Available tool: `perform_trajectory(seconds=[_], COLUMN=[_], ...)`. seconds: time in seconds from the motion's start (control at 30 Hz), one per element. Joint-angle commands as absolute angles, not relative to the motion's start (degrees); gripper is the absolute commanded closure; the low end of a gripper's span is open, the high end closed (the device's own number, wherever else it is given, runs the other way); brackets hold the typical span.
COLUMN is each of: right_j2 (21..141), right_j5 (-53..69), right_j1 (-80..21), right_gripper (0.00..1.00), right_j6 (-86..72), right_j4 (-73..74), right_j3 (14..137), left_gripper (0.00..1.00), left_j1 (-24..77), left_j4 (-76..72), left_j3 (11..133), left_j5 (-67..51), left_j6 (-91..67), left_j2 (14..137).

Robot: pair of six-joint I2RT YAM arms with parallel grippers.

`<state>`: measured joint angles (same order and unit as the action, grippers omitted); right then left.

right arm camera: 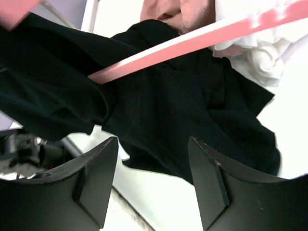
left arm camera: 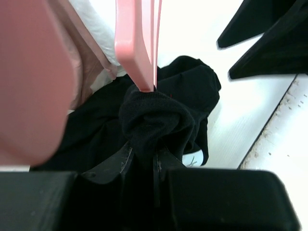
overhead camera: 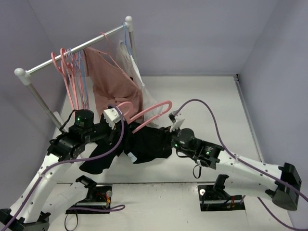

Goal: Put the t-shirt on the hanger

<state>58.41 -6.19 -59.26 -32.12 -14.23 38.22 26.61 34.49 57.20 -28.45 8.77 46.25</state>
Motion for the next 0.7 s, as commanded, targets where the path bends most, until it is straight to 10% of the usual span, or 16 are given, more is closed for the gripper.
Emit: perform_trajectory(seconds=[0.0, 0.3, 0.67], right_j2=[64.2, 74.8, 80.7], right_j5=[-13.9, -17.0, -18.4], right_j1=[-62.6, -66.8, -68.8], right_gripper=[0.45, 0.59, 0.49], right_j6=[-37.0, -38.2, -39.1], right_j4=[-26.0, -30.0, -30.5], right_j3=[39.7, 44.3, 47.5], left_gripper=[1.00, 1.00, 1.00], left_j1=[26.5, 26.5, 25.8], left_j4=[26.4, 26.9, 27.7], left_j3=[55.8, 53.7, 53.8], left_j5=[-29.2, -28.6, -29.2], left_j6=[6.6, 7.1, 7.7], left_j2=[44.4, 41.6, 41.9])
